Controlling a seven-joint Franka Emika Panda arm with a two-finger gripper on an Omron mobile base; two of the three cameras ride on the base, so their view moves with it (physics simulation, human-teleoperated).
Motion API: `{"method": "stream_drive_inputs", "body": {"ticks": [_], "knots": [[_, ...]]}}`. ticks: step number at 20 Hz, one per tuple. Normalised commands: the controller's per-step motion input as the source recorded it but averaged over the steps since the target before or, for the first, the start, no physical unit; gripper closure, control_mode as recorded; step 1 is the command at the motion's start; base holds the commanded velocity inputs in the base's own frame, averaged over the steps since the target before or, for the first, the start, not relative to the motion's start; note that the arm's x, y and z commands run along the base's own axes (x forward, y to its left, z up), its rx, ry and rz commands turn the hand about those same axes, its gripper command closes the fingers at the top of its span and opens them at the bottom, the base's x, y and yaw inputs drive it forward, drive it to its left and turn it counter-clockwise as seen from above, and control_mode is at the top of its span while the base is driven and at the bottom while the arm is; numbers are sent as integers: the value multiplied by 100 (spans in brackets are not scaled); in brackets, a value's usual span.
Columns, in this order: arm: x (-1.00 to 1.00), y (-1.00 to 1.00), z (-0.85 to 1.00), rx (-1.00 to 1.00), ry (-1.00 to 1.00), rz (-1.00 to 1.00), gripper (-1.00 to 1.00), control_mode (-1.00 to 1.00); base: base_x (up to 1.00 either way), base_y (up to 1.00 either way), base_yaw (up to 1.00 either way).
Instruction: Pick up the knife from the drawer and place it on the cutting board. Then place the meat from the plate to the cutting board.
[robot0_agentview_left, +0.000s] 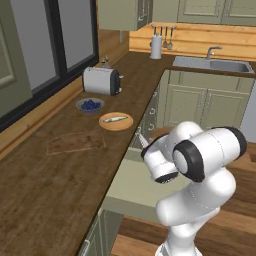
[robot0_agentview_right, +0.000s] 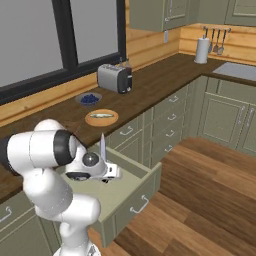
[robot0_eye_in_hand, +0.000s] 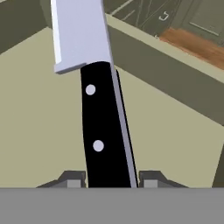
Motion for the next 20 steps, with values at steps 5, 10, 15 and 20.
{"method": "stream_drive_inputs", "body": {"ticks": [5,10,15,20], "knots": [[0,-68,100,7,18,-9,100,-100,0,0,0],[3,-27,100,7,14,-5,100,-100,0,0,0],[45,-2,100,15,20,2,100,-100,0,0,0],[60,-15,100,15,37,11,100,-100,0,0,0]]}}
